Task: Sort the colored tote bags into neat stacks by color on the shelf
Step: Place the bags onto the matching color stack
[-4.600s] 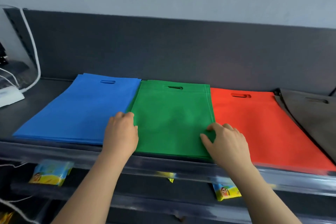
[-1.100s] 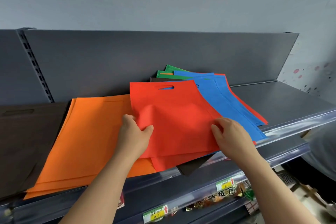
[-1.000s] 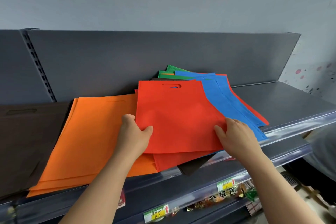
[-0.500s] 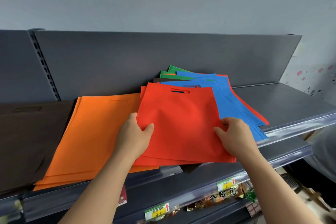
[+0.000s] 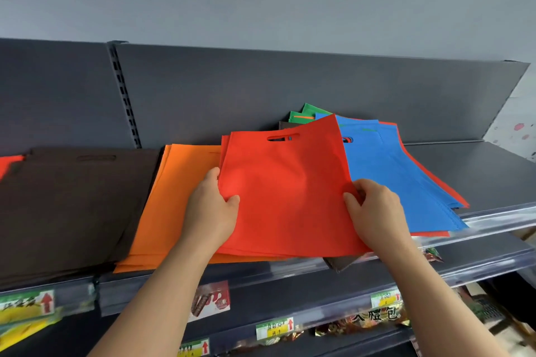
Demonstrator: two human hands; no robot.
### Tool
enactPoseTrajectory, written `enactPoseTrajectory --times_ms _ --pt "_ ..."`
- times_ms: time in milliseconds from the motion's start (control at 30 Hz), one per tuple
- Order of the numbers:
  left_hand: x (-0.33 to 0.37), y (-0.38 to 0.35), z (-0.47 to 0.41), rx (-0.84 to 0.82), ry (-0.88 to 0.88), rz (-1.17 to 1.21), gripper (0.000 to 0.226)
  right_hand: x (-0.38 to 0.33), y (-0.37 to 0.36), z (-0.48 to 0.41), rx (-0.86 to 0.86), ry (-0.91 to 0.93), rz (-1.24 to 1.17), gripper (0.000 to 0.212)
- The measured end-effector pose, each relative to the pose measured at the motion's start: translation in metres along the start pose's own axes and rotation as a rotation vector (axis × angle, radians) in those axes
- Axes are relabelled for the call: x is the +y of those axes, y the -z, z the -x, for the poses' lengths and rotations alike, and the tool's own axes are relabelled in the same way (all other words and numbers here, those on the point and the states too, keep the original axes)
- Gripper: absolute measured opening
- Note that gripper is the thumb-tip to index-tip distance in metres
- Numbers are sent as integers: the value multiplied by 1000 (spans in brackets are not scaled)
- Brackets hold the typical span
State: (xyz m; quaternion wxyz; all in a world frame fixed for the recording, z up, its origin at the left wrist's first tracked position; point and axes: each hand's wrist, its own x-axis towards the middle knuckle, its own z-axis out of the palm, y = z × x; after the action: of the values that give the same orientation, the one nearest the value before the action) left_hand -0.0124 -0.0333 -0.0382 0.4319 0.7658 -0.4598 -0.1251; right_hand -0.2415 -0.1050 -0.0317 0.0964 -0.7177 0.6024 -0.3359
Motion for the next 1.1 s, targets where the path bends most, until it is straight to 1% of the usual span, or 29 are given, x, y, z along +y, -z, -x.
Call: enactPoseTrajectory --times_ms 200,400,700,867,1100 --pt "-35 52 -1 61 -9 -54 61 -54 -29 18 -47 41 -10 25" --pt "-92 131 -5 89 8 -92 63 -135 -69 43 -78 70 -48 37" --pt "-182 249 -5 127 53 -224 61 -254 -137 98 -125 126 -87 31" --pt "-221 300 0 149 84 -277 60 -300 -167 125 -155 155 -120 32" --pt "-259 352 8 221 162 -336 58 -357 -203 147 -253 230 -154 32"
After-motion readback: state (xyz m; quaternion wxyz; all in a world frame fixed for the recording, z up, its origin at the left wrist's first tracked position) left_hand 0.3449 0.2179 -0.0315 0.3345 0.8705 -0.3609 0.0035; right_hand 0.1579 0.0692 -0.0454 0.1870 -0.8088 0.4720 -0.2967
